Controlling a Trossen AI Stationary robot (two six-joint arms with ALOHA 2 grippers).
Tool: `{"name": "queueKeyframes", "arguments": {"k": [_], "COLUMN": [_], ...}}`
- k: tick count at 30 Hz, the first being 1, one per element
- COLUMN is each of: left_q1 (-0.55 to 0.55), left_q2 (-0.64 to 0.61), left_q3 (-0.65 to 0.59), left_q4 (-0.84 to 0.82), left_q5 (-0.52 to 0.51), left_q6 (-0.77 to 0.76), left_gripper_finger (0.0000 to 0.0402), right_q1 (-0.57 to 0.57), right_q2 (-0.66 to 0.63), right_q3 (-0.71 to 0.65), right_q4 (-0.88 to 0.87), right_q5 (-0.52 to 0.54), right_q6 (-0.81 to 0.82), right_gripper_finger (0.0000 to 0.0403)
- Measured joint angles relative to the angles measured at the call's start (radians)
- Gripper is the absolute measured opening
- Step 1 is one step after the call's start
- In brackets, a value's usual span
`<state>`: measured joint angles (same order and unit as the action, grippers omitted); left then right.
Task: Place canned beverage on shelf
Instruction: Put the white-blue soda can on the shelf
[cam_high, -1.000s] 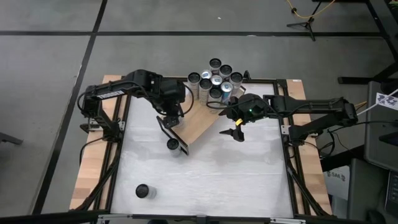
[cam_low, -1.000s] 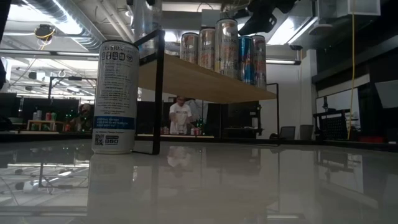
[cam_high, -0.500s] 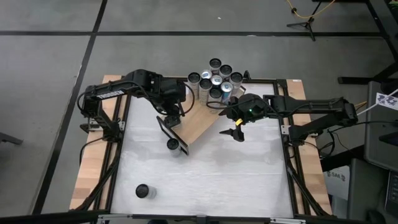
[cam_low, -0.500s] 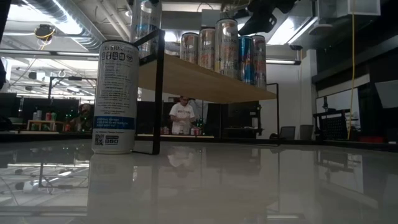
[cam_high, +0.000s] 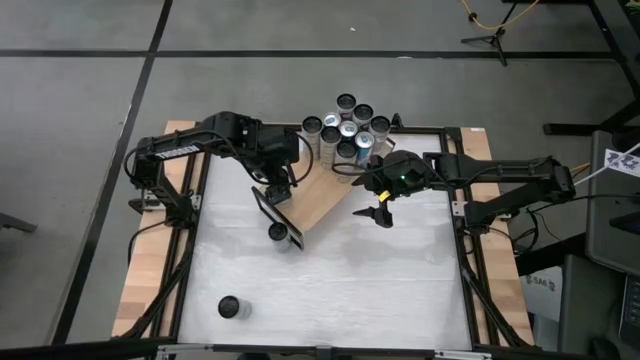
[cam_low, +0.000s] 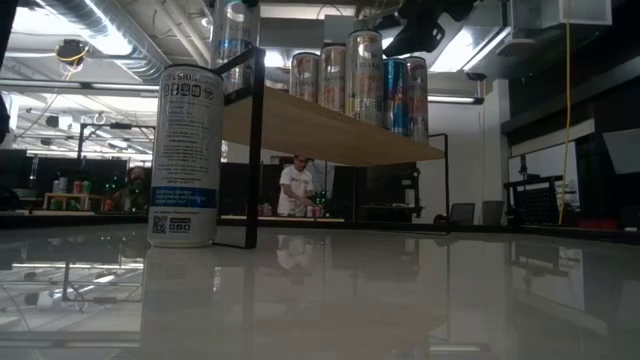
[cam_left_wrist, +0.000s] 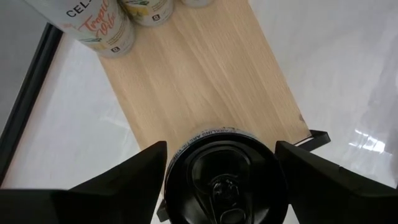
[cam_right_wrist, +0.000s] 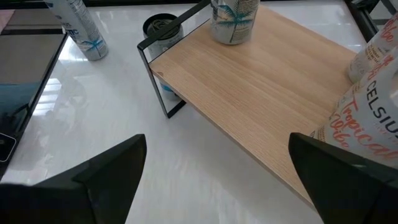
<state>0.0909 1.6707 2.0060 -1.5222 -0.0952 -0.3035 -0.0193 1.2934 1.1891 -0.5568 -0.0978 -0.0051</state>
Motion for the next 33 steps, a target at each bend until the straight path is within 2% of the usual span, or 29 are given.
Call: {"name": "queueKeyframes", "arguments": {"k": [33], "left_q1": [0.000], "left_q2": [0.000], "left_q3": [0.000], "left_q4": [0.035], "left_q5": [0.007], "left_q6": [-0.008], "left_gripper_finger": [0.0289], "right_q1": [0.000], "right_q2": [0.000], "right_q3": [0.000], "right_q4": [0.000], "right_q5": [0.000], "right_q6": [0.000], "right_gripper_finger": [0.0388]}}
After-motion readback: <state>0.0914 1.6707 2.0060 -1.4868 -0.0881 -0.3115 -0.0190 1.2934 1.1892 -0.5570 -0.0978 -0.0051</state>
